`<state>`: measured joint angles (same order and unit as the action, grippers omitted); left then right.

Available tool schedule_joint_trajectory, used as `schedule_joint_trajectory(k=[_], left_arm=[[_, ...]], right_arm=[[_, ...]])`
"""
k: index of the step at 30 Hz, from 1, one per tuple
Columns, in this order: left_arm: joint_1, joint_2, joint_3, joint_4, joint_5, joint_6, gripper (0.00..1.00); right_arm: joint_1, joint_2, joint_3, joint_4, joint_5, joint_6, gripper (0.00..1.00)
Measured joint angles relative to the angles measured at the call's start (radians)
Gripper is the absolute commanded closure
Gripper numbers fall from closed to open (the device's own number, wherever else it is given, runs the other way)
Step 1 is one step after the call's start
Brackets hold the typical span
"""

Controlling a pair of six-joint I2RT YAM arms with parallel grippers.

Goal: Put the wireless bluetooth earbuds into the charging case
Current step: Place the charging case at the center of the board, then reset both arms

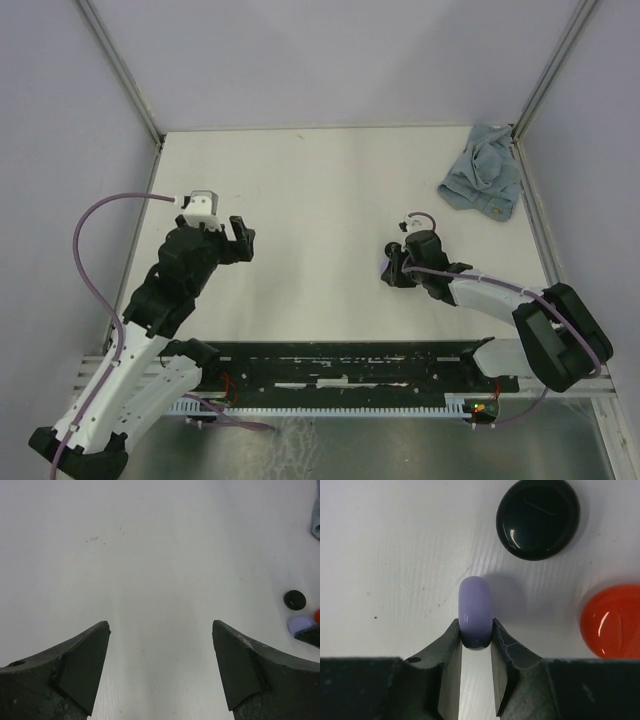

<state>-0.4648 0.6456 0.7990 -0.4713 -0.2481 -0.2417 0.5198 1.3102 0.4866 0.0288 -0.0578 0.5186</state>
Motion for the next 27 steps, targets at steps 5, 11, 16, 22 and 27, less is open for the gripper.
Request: schedule_joint_trajectory(k=[5,11,16,22,27], left_arm=[[0.063,-0.031,-0.019,-0.003,0.005,0.001,0.1],[0.14,-0.092,-0.039,0.017,0.063,0.001,0.1],[0.146,-0.125,-0.042,0.027,0.076,-0.001,0.09],[0.147,-0.232,-0.05,0.019,0.108,-0.042,0.07],[0.147,-0.391,-0.051,-0.007,0.116,-0.069,0.01]], right_arm=[[-0.006,0.021,-0.013,0.038,0.054,0.056,0.59],[-0.012,-0.024,-0.033,0.008,0.143,0.087,0.41],[-0.013,-0.154,-0.042,-0.082,0.201,0.089,0.33],[-0.013,-0.464,-0.028,-0.275,0.234,0.061,0.08],[-0.014,-0.741,0.083,-0.476,0.282,-0.001,0.01]])
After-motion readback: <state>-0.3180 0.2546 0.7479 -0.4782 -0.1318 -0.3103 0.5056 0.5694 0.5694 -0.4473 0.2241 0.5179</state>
